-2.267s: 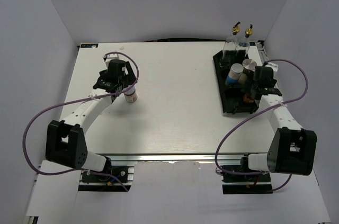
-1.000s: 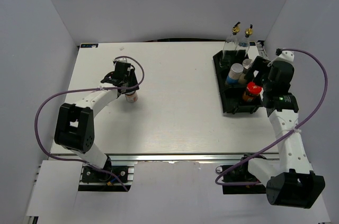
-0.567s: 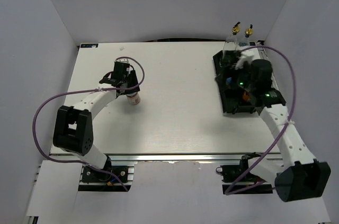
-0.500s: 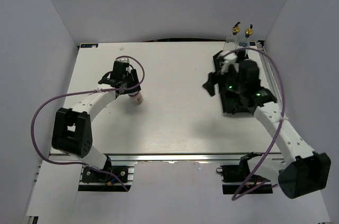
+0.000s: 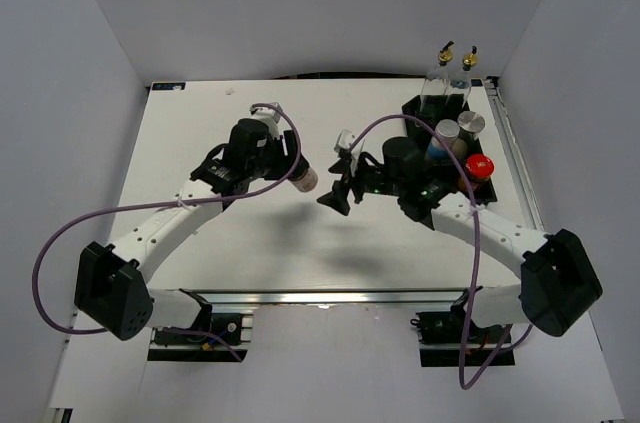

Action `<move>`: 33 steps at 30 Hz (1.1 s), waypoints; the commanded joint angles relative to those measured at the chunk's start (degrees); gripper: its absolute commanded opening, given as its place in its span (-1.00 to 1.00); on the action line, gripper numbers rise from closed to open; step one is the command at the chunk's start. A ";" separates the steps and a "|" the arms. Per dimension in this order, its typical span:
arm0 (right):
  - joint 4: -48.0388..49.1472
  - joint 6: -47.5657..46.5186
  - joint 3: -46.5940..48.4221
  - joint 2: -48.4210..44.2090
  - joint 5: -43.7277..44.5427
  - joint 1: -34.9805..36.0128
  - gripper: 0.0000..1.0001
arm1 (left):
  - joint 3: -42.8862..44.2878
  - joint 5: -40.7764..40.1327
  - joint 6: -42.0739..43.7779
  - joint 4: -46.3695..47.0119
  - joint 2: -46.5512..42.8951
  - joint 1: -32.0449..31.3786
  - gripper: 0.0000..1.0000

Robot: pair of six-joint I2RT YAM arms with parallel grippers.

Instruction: Organize the condiment bottles

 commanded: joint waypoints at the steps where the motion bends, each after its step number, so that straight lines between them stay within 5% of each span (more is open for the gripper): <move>1: 12.07 0.89 0.44 2.64 0.52 1.86 0.74 | 1.68 -0.03 -2.04 3.03 -4.20 0.31 -1.00; 15: 34.84 4.76 0.01 13.46 5.09 7.66 0.73 | 0.18 0.85 -3.54 -1.80 -10.53 -0.57 -1.00; 25: 38.79 4.85 4.31 20.31 4.12 8.81 0.61 | 1.85 0.86 -3.36 -4.18 -9.83 -0.92 -1.00; 29: 40.56 6.17 5.72 22.33 3.33 8.98 0.25 | 2.55 1.82 -3.45 -4.45 -9.04 -1.01 -0.99; 31: 42.05 7.48 6.07 23.30 3.07 9.07 0.06 | 2.55 3.40 -3.54 -4.01 -8.68 -1.10 -0.84; 33: 43.72 8.45 5.29 23.74 3.94 9.07 -0.39 | 2.55 4.01 -3.54 -3.39 -8.68 -1.18 -0.55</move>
